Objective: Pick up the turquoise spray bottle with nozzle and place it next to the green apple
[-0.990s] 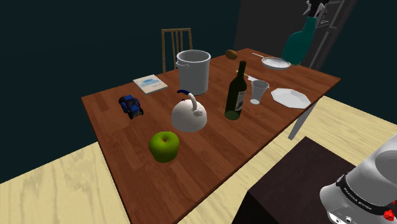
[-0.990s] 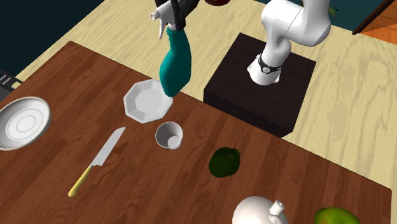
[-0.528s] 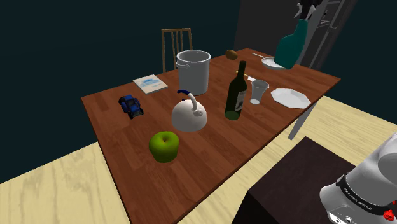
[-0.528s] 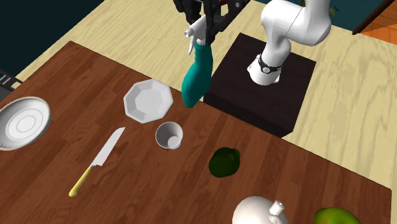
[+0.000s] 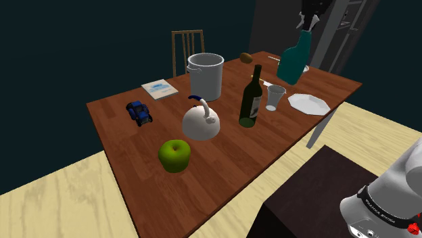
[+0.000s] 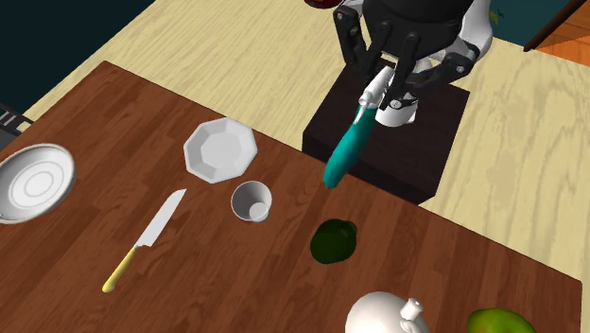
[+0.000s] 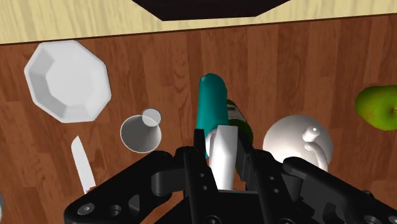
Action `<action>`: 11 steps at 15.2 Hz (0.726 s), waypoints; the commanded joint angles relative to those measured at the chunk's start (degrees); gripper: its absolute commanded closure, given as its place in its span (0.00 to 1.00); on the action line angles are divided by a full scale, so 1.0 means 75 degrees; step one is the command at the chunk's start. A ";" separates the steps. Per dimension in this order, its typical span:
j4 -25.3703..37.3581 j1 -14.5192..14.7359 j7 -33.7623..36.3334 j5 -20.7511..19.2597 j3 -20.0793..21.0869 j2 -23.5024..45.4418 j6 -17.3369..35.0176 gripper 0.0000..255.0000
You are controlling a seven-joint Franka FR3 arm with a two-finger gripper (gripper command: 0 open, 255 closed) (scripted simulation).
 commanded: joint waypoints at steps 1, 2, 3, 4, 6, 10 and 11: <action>-0.0287 0.0141 0.0409 0.0051 0.0248 -0.0150 0.0137 1.00; -0.0385 0.0208 0.0600 0.0082 0.0370 -0.0192 0.0193 1.00; -0.0475 0.0275 0.0790 0.0114 0.0492 -0.0226 0.0248 1.00; -0.0554 0.0339 0.0979 0.0148 0.0616 -0.0251 0.0303 1.00; -0.0687 0.0474 0.1356 0.0215 0.0859 -0.0276 0.0412 1.00; -0.0842 0.0742 0.2105 0.0345 0.1345 -0.0226 0.0629 1.00; -0.0859 0.0810 0.2291 0.0374 0.1466 -0.0192 0.0682 1.00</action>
